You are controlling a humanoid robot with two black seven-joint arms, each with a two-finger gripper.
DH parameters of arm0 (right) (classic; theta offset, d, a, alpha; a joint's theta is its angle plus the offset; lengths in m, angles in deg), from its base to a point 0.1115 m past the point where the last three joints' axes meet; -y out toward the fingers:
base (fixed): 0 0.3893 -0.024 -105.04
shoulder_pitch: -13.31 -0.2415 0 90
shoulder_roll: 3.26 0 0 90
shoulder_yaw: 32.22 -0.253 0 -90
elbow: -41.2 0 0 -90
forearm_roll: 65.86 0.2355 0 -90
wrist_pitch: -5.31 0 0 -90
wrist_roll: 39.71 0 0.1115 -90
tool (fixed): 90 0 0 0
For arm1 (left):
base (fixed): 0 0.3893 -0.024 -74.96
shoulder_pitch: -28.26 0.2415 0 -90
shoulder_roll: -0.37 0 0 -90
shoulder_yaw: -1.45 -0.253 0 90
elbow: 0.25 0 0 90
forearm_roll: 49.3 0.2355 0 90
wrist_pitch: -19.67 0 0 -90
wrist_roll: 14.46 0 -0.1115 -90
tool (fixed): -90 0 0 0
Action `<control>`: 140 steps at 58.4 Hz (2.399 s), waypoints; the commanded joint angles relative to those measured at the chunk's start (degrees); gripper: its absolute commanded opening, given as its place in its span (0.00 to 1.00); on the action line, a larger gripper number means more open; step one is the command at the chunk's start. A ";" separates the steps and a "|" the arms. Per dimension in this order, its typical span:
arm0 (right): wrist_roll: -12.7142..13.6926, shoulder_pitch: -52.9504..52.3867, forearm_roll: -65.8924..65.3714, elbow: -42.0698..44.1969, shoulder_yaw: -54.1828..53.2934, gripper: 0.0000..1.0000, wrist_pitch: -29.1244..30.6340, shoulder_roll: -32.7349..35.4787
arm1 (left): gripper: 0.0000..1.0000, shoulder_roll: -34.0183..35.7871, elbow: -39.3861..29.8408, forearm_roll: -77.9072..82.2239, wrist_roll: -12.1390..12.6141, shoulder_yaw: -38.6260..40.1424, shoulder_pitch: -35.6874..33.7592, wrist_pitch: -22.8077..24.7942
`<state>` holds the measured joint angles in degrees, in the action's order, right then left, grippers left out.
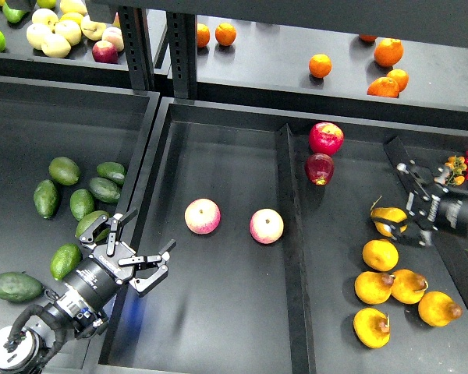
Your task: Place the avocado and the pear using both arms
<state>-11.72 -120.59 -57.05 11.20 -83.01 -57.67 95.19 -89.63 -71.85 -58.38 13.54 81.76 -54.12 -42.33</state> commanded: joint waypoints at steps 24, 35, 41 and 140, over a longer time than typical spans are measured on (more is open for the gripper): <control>0.01 14.19 1.82 -1.11 -25.59 1.00 -1.54 -8.45 | 0.99 0.00 1.02 0.02 0.00 -0.76 0.12 0.00; 0.01 20.60 4.37 -7.09 -25.59 1.00 0.98 -8.45 | 0.99 0.00 2.25 0.02 0.00 -1.03 -0.41 0.00; 0.01 23.42 4.98 -10.52 -24.19 1.00 0.98 -8.45 | 0.99 0.00 3.13 0.02 0.00 -1.91 -0.85 0.00; -14.19 34.23 14.39 -29.77 -19.00 1.00 -1.18 -8.45 | 0.99 0.00 6.12 -0.77 0.00 -3.49 -15.44 0.00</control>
<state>-25.93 -87.96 -42.68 -17.23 -102.43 -58.85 86.74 -89.63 -63.83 -59.09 13.55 78.18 -71.01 -42.33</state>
